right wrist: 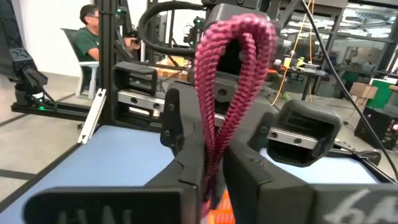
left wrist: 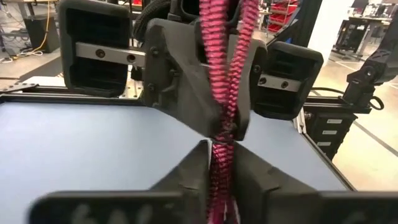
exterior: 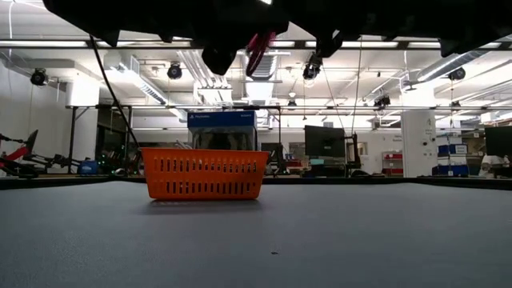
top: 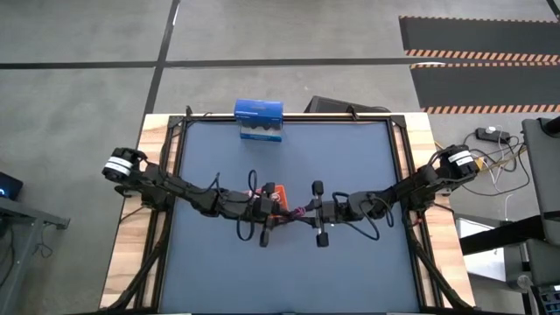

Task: Pick and place USB-C Cables
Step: Put the red charger cable into the orange bin

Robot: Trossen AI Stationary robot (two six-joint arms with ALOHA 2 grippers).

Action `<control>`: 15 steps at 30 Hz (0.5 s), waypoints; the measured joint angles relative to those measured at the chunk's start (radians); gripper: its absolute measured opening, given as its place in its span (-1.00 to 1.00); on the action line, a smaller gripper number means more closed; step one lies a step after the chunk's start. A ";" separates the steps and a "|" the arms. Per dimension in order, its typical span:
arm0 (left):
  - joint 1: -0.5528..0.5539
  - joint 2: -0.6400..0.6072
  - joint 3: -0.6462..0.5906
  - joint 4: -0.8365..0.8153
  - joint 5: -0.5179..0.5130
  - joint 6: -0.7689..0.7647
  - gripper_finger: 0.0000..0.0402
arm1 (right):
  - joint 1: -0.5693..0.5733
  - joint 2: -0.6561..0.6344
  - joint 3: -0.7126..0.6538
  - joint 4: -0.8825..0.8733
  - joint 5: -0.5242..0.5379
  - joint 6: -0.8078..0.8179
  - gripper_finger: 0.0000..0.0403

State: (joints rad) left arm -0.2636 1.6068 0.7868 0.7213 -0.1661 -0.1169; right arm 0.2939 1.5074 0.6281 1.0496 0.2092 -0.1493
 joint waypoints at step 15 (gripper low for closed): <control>0.000 -0.055 0.004 -0.215 -0.023 -0.046 -0.95 | 0.000 -0.128 0.000 -0.196 0.062 0.021 -0.25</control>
State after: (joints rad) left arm -0.2634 1.5514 0.7907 0.5060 -0.1888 -0.1631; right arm 0.2939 1.3797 0.6281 0.8539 0.2715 -0.1284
